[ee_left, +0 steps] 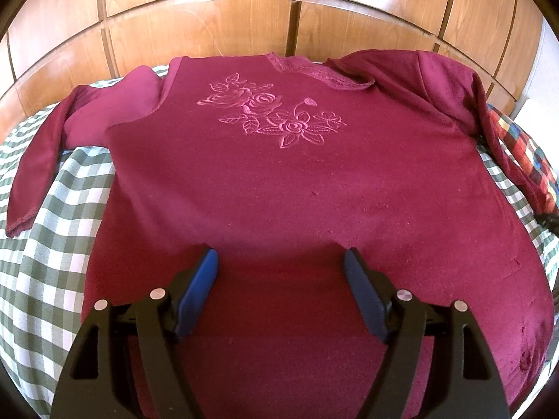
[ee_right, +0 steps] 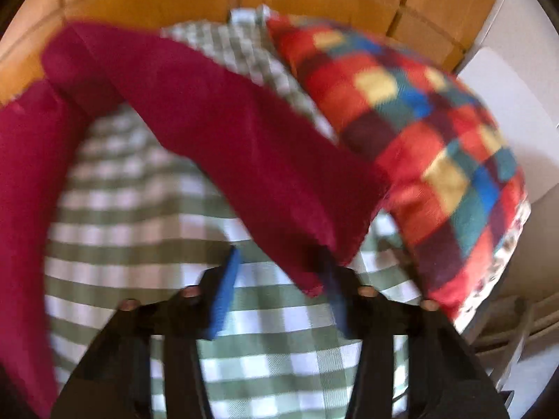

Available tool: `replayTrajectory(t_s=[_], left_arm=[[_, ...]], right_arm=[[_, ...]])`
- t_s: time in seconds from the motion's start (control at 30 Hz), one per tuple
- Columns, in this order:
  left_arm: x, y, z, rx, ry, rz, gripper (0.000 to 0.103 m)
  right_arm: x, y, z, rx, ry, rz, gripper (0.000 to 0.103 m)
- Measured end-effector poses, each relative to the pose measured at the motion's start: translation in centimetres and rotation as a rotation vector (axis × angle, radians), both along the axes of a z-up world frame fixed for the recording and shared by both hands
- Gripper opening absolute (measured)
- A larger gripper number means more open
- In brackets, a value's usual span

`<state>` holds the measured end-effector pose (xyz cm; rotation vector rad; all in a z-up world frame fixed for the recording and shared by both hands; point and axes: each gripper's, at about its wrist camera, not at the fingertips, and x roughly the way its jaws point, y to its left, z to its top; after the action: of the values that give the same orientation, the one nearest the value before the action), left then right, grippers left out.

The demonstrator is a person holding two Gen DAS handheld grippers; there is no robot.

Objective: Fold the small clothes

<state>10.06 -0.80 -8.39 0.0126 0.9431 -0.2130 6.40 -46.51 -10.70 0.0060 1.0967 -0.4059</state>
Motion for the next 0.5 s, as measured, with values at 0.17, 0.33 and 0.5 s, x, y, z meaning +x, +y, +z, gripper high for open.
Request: replayTrajectory(t_s=[0.17, 0.33, 0.5], left_arm=[[0.0, 0.0, 0.0, 0.001, -0.002, 0.0, 0.075], [0.1, -0.1, 0.0, 0.008, -0.005, 0.002, 0.075], [0.0, 0.0, 0.0, 0.008, -0.005, 0.0, 0.075]], right_arm=[[-1.8, 0.3, 3.9, 0.118, -0.125, 0.008, 0.002], [-5.4, 0.5, 13.3, 0.245, -0.439, 0.023, 0.002], [-5.9, -2.2, 18.5, 0.342, -0.646, -0.039, 0.002]])
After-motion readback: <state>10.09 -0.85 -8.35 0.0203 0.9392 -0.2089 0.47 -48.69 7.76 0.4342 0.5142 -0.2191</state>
